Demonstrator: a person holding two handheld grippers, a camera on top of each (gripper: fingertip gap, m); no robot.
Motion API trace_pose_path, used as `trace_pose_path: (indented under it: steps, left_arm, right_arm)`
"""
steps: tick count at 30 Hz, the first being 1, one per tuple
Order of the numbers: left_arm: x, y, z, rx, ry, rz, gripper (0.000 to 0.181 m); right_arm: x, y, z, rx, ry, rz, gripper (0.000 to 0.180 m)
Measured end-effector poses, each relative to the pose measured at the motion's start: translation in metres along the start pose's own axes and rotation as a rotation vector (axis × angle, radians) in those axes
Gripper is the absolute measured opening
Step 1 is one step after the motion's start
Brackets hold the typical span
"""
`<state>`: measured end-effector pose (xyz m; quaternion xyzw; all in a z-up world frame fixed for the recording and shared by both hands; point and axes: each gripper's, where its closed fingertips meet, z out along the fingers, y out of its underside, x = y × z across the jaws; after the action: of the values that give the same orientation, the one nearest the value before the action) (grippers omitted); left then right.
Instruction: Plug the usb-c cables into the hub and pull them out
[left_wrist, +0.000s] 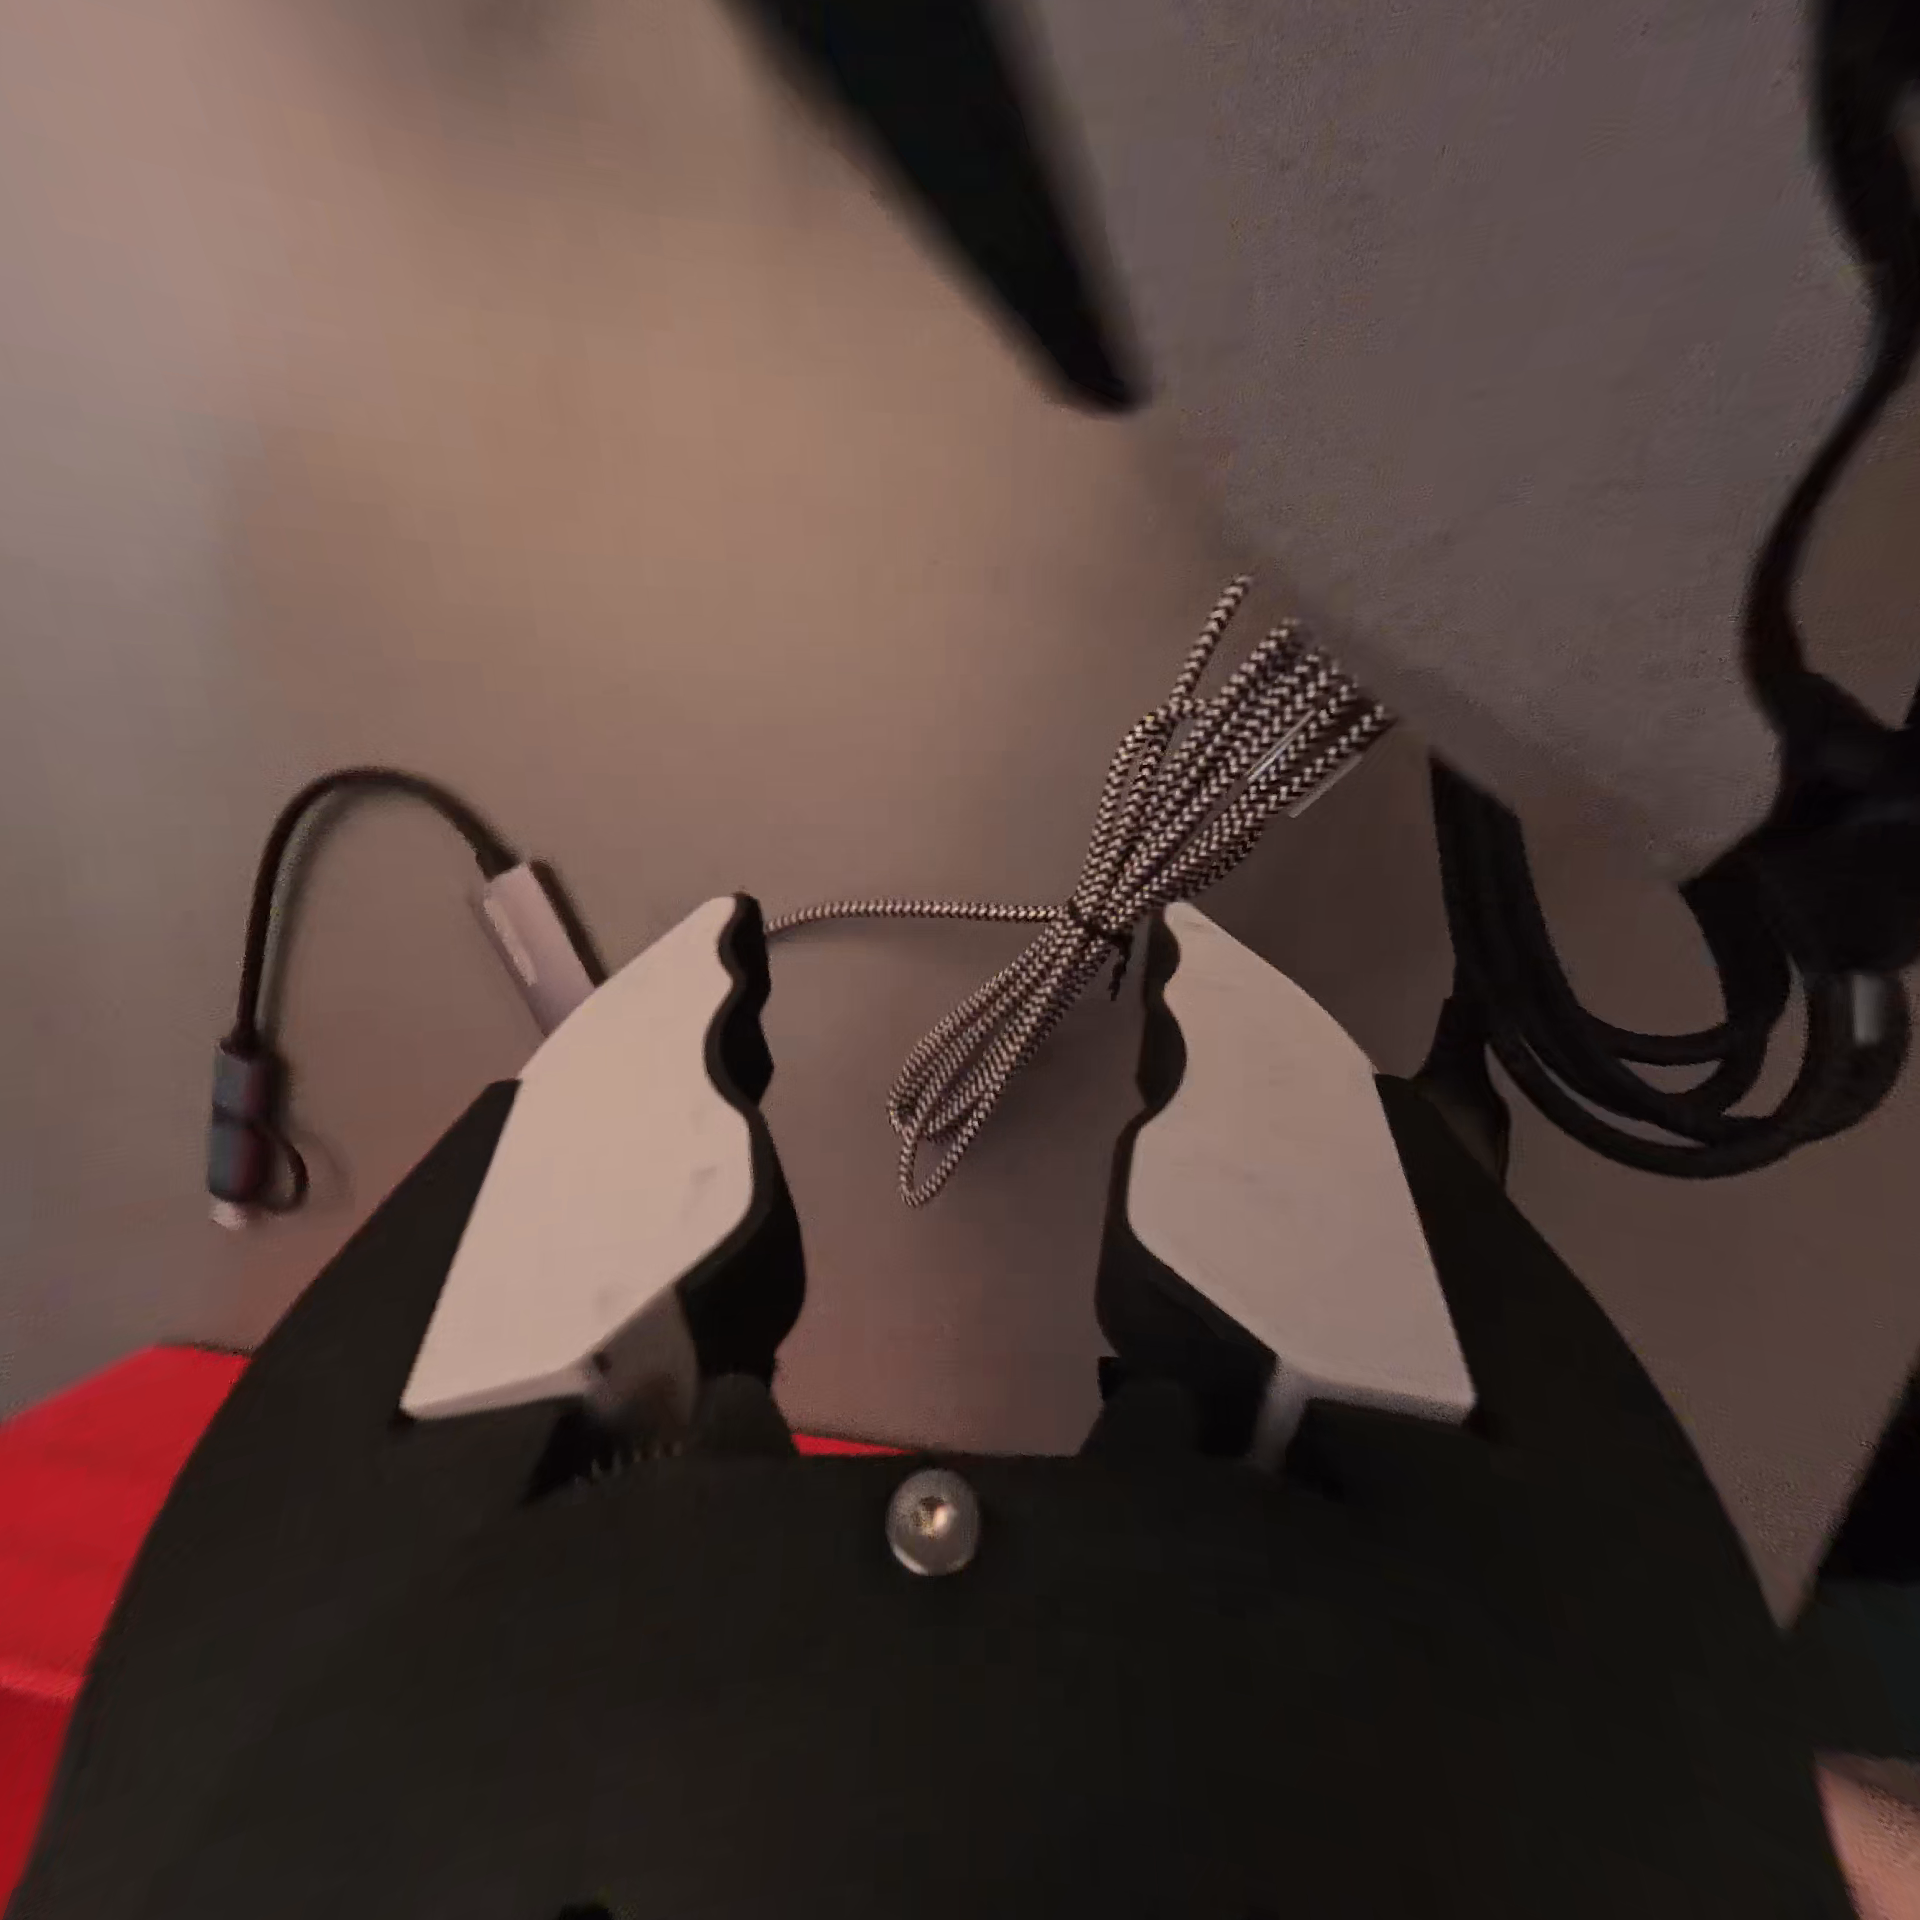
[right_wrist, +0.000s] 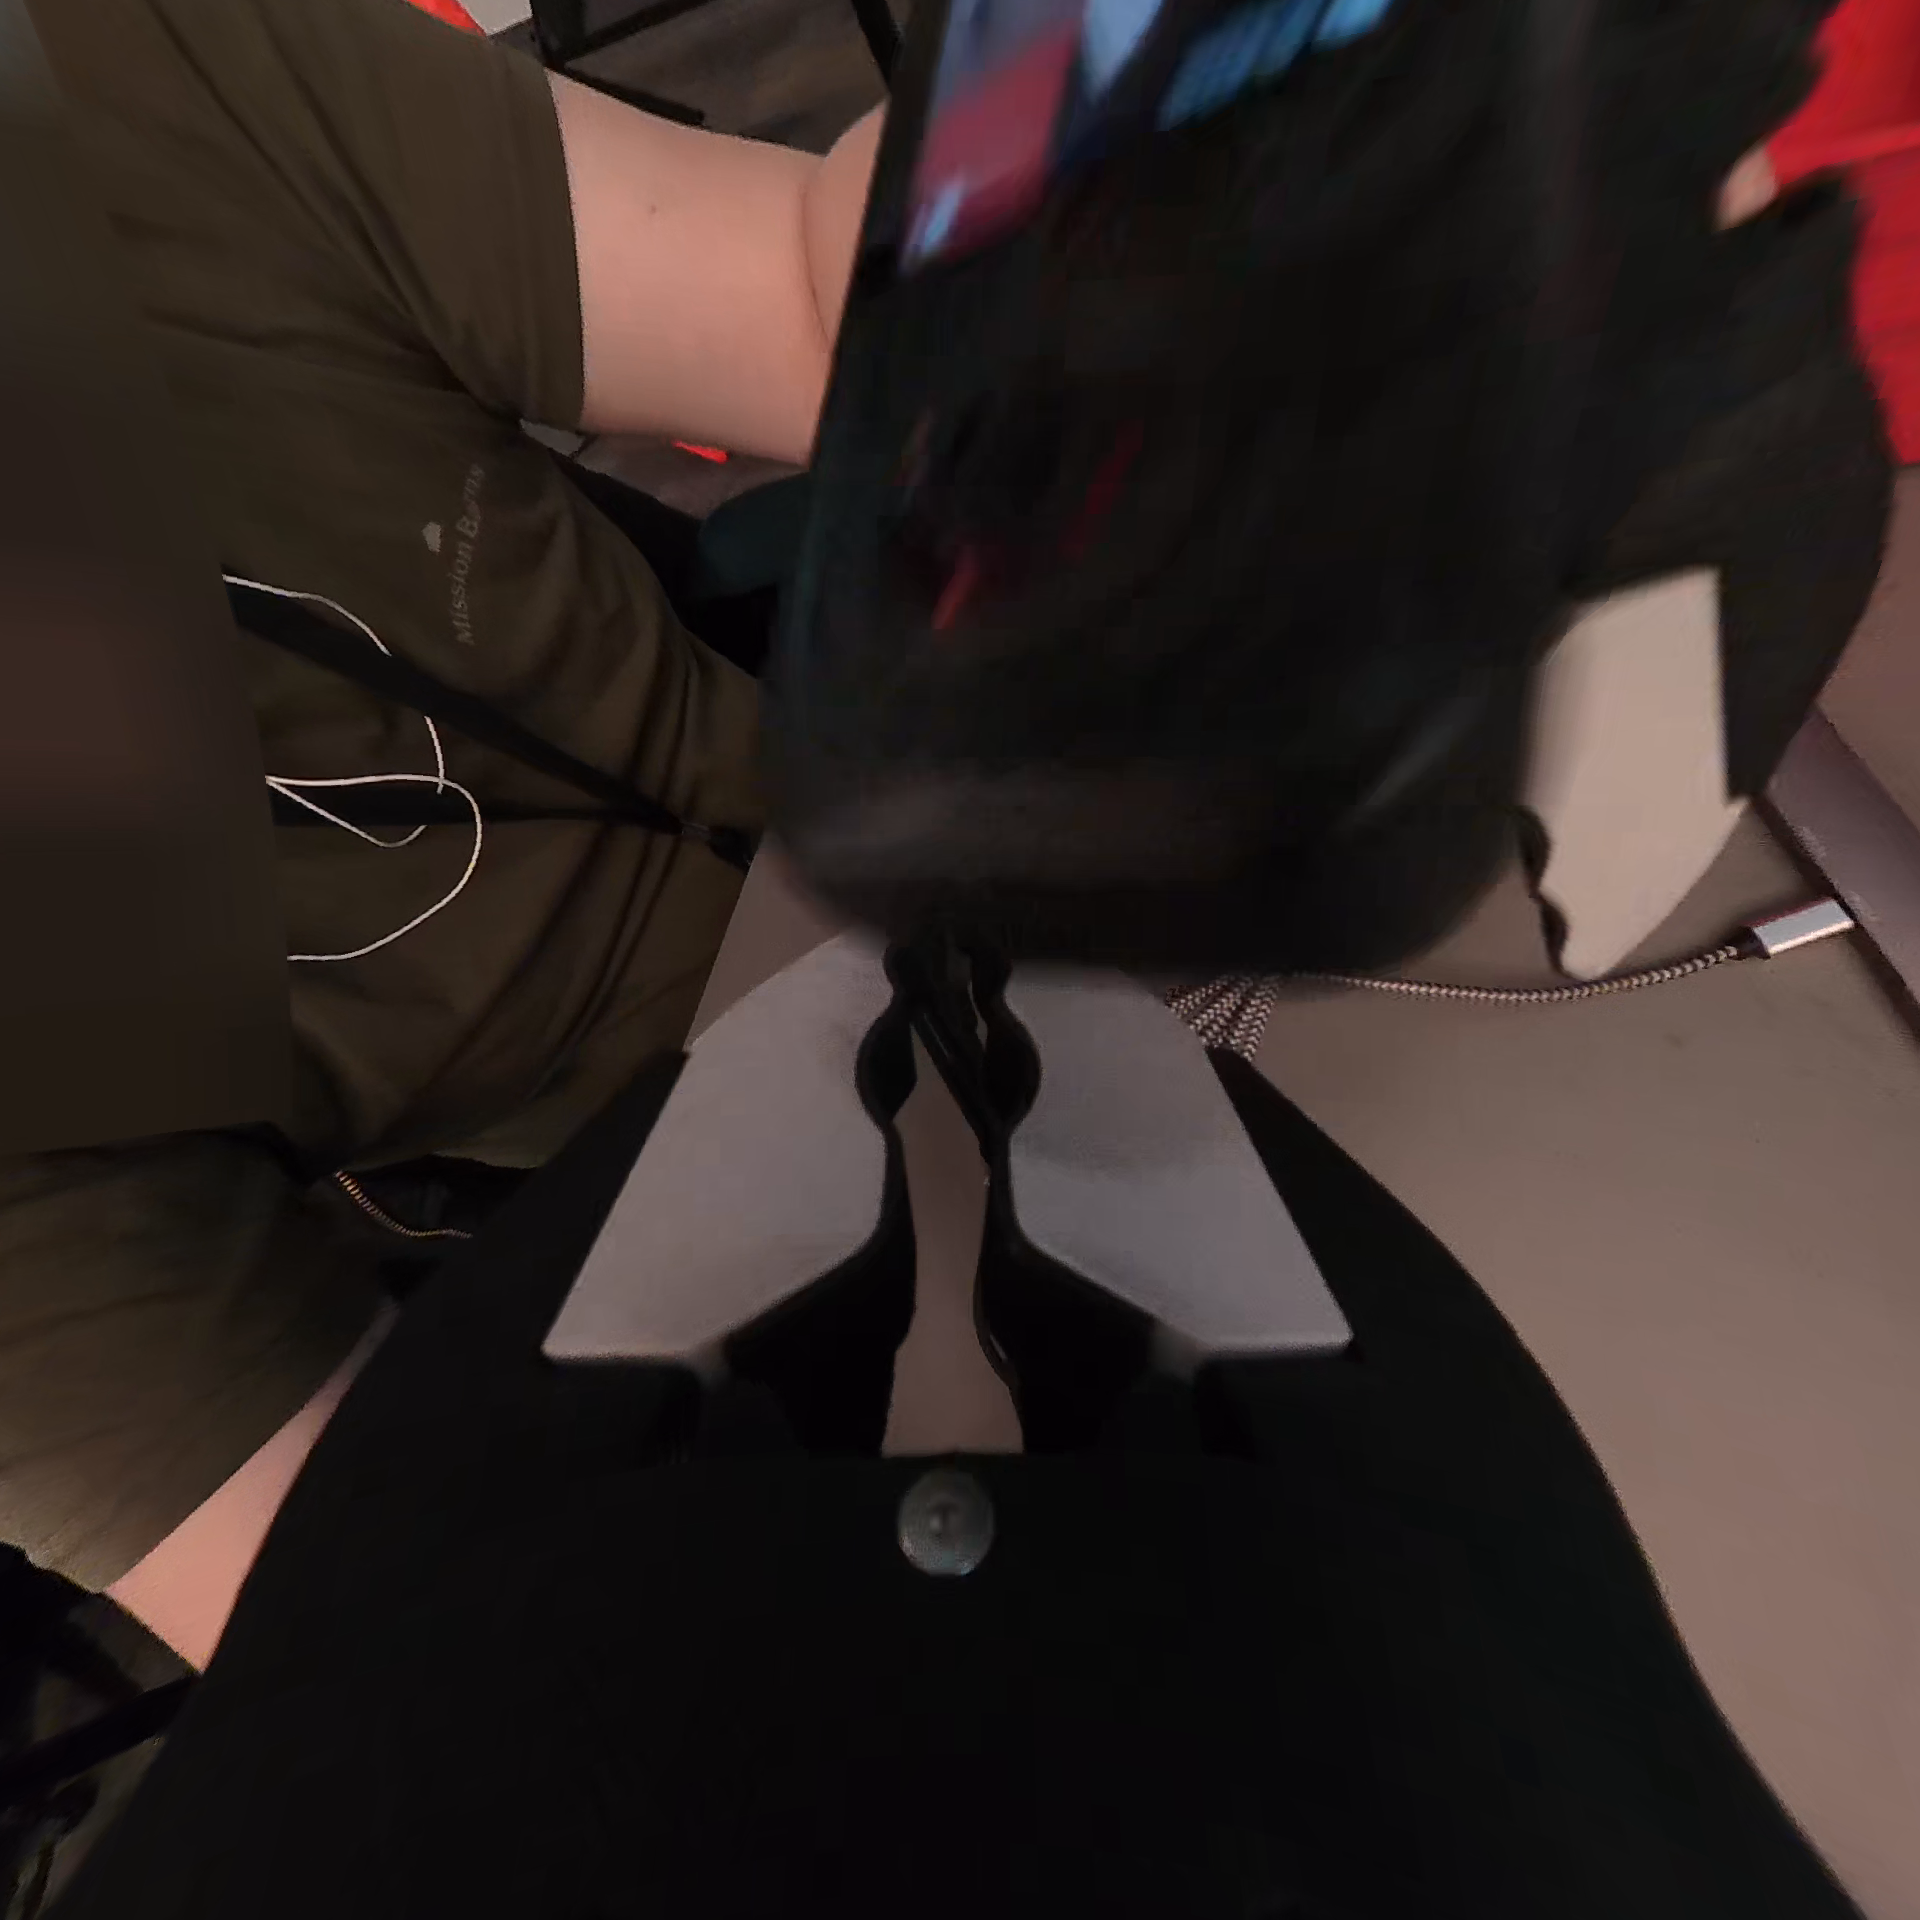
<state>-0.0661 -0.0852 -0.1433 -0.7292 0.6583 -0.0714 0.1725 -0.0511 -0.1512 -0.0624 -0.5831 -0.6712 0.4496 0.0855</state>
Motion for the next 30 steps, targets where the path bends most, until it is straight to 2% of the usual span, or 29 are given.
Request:
trace_pose_path:
  steps: [1,4,10,14,18,20,24,30]
  left_arm:
    - [0.006,0.0,0.006,-0.016,0.007,0.053,0.073]
    - [0.029,-0.003,0.021,-0.009,0.1,0.146,0.072]
    - [0.025,-0.004,0.031,0.018,0.124,0.135,0.06]
    - [0.031,-0.012,0.033,0.099,0.232,0.086,0.062]
    - [0.032,-0.002,0.047,0.041,0.219,0.131,0.066]
    - [0.033,-0.005,0.049,0.065,0.237,0.124,0.057]
    - [0.036,-0.007,0.05,0.084,0.313,0.082,0.026]
    - [0.016,-0.01,0.045,0.098,0.347,-0.081,0.024]
  right_arm:
    - [0.0,0.001,0.001,-0.007,0.002,0.0,0.008]
    - [0.003,0.004,0.0,-0.018,0.011,0.003,0.009]
    - [0.003,0.011,0.0,-0.026,-0.022,-0.004,0.009]
    - [0.001,0.018,-0.001,-0.043,-0.046,-0.024,0.008]
    - [0.0,0.021,-0.001,-0.044,-0.063,-0.052,0.007]
    - [0.001,0.021,-0.002,-0.042,-0.055,-0.06,0.007]
    - [0.0,0.021,-0.005,-0.034,-0.051,-0.091,0.008]
    - [-0.009,0.031,0.002,-0.089,-0.109,-0.091,0.008]
